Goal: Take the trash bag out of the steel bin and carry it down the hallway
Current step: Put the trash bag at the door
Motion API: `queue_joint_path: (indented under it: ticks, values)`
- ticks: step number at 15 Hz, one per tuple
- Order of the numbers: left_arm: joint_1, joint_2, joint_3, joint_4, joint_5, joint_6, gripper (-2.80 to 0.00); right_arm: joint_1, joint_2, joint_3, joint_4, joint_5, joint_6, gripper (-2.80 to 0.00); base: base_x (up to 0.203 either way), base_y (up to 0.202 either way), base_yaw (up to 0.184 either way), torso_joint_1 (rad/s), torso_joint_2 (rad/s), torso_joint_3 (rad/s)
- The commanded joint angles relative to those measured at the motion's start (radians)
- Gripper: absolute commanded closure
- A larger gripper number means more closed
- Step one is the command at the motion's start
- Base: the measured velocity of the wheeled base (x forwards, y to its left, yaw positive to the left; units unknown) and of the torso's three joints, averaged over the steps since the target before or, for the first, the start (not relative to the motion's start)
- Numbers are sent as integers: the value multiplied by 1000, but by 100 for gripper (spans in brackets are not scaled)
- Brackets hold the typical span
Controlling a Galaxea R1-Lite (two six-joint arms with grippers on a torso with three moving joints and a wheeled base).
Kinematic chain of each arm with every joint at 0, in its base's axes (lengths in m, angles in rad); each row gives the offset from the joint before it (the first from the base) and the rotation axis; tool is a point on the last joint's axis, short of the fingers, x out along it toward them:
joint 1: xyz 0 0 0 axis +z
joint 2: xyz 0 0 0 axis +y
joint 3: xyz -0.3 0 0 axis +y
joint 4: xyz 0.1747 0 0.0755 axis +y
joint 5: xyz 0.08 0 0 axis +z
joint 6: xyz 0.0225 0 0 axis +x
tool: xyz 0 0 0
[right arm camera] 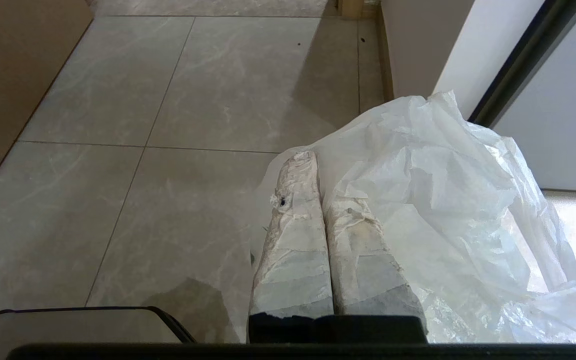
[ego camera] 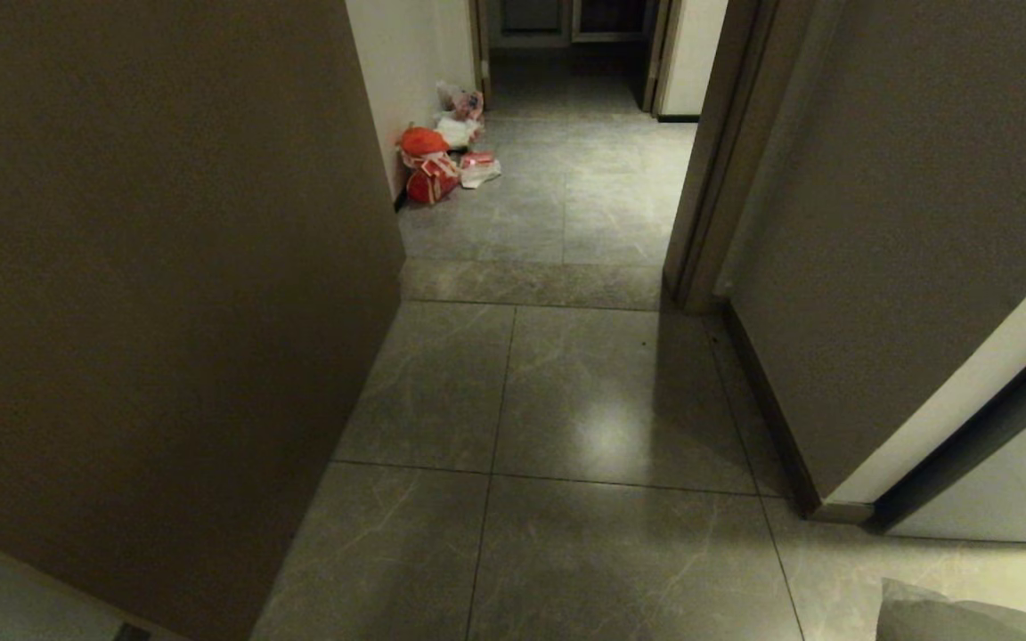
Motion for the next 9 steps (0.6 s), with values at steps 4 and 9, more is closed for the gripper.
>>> queue_joint_path:
  ticks: [4, 9]
  values:
    - [0, 0, 2, 0, 0, 0, 0, 0, 0, 0, 1, 0, 0, 0, 0, 0, 0, 0, 0, 0]
    - [0, 0, 2, 0, 0, 0, 0, 0, 0, 0, 1, 0, 0, 0, 0, 0, 0, 0, 0, 0]
